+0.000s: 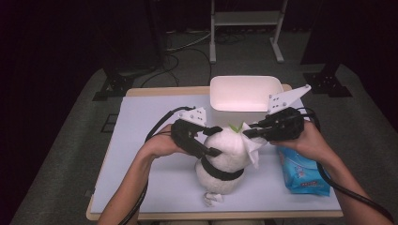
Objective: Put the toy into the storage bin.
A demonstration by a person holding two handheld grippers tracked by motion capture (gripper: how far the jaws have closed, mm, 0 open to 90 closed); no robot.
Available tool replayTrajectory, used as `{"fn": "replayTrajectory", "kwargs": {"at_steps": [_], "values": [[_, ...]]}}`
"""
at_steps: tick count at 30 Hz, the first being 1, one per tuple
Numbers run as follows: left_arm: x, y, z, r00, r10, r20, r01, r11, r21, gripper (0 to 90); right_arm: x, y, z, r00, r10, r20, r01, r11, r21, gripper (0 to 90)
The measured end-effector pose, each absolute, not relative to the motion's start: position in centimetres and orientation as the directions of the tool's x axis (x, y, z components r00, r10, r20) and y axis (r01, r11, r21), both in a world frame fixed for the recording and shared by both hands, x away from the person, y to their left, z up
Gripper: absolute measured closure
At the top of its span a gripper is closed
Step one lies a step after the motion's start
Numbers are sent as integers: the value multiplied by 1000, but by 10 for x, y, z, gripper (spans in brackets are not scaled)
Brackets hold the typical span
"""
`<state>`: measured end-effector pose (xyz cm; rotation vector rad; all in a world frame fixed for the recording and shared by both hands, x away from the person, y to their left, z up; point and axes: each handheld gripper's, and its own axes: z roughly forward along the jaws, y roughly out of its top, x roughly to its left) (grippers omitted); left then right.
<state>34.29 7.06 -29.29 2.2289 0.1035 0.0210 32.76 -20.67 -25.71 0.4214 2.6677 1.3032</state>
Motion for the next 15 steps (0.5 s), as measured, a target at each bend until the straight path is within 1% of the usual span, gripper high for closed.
{"fn": "replayTrajectory", "kwargs": {"at_steps": [3,7,8,15], "values": [[341,63,-294,997,70,-19,57,-612,789,344,328,-197,-251,-957,291,-21,162,592,789,820],[339,57,-297,998,61,-23,55,-616,786,335,328,-193,-249,-959,284,-22,160,602,782,820],[339,56,-299,998,59,-28,59,-617,785,313,328,-190,-253,-960,278,-32,160,638,753,820],[340,54,-303,996,70,-54,85,-598,797,221,328,-197,-261,-961,277,-9,179,645,742,820]]}}
